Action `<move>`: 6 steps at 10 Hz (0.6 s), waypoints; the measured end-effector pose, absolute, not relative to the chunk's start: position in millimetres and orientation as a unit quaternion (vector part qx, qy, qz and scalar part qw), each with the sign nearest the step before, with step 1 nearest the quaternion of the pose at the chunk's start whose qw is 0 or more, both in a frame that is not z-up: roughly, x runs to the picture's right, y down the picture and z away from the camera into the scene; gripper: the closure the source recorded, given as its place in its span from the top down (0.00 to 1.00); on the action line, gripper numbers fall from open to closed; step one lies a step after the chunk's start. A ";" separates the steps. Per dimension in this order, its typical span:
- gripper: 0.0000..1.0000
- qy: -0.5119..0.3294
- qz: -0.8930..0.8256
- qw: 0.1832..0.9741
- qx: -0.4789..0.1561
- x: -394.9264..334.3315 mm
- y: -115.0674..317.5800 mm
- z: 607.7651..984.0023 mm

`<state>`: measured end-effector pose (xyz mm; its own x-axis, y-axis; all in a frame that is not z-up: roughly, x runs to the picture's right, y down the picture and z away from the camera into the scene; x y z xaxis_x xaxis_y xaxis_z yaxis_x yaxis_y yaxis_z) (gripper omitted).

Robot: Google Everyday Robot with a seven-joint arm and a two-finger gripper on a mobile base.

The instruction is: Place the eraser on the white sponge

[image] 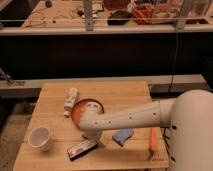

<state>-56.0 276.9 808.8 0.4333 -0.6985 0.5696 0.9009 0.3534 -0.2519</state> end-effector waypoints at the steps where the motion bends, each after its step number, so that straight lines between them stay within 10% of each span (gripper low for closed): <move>1: 0.80 -0.186 -0.499 0.801 -0.273 -55.7 277.0 809.4; 6: 0.80 -0.185 -0.498 0.802 -0.274 -57.4 278.3 812.3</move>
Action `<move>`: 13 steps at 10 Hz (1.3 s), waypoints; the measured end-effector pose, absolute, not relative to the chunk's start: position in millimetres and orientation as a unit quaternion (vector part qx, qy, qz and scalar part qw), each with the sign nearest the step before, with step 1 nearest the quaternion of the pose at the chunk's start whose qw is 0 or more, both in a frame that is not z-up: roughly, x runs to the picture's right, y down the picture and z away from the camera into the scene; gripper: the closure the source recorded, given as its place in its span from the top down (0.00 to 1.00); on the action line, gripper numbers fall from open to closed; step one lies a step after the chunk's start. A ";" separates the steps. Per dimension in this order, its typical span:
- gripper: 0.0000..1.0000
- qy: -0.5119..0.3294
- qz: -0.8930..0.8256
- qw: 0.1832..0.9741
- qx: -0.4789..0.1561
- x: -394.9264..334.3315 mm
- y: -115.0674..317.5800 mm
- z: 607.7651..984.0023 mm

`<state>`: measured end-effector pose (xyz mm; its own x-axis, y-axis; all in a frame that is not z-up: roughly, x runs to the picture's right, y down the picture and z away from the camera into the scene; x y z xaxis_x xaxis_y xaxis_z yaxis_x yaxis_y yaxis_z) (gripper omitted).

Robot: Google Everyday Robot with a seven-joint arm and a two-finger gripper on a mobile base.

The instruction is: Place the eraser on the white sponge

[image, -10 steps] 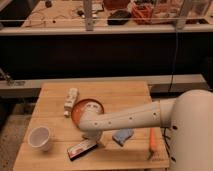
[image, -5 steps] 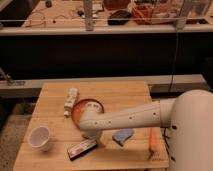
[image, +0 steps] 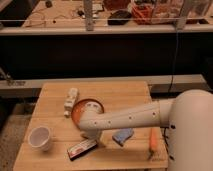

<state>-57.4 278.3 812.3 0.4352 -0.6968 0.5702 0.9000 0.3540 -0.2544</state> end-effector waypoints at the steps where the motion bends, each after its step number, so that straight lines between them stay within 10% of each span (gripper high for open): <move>1: 0.80 -0.185 -0.498 0.802 -0.274 -57.4 278.3 812.2; 13: 0.80 -0.183 -0.497 0.802 -0.276 -60.6 279.3 812.1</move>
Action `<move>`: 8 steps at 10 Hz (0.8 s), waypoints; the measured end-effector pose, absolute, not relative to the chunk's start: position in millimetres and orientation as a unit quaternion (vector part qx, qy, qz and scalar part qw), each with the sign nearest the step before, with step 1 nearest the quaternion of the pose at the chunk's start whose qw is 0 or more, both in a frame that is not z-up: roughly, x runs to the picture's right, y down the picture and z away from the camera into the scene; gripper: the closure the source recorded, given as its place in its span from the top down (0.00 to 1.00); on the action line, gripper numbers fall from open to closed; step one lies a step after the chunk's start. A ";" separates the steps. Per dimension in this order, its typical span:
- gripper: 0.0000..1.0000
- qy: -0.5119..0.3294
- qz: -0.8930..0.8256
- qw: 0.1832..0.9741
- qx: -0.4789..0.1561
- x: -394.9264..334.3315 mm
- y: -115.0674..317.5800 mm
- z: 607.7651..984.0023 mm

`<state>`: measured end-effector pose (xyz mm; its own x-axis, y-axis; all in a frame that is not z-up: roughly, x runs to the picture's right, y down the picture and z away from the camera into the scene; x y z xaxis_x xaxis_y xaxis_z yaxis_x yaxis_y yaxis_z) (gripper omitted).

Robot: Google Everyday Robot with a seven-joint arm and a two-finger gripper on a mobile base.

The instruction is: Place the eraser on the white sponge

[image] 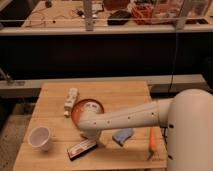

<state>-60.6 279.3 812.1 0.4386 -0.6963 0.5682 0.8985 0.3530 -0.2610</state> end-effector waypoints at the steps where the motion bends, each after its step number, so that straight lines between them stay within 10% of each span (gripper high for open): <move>1: 0.80 -0.183 -0.496 0.802 -0.277 -60.2 279.0 811.4; 8: 0.80 -0.183 -0.496 0.802 -0.278 -61.2 278.9 812.9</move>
